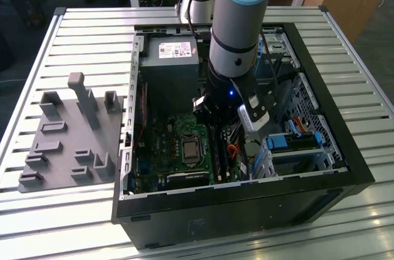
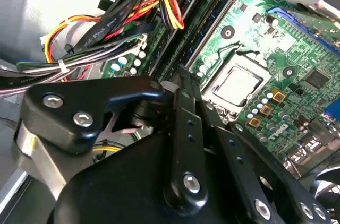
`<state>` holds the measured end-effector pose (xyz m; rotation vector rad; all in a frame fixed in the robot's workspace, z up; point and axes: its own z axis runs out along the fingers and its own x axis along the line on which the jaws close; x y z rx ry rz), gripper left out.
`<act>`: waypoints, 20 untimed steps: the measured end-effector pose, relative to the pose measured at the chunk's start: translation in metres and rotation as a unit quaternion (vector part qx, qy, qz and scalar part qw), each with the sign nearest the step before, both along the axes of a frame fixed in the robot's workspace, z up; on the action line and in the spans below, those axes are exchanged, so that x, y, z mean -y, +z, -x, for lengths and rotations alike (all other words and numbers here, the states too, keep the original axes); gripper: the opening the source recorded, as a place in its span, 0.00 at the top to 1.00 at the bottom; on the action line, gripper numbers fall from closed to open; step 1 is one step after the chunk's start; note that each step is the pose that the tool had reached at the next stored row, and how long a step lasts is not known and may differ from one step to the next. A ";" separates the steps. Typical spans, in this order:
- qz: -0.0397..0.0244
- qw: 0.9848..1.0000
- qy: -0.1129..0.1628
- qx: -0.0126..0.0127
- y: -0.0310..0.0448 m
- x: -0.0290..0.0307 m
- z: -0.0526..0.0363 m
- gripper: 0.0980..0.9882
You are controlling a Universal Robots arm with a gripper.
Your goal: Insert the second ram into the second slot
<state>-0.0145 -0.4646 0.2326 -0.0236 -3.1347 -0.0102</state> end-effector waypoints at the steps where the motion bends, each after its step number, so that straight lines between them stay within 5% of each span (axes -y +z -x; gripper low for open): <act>1: 0.000 1.000 0.000 0.000 0.0001 0.0000 0.0000 0.99; 20: 0.000 1.000 0.000 0.000 -0.0097 0.0000 0.0000 0.99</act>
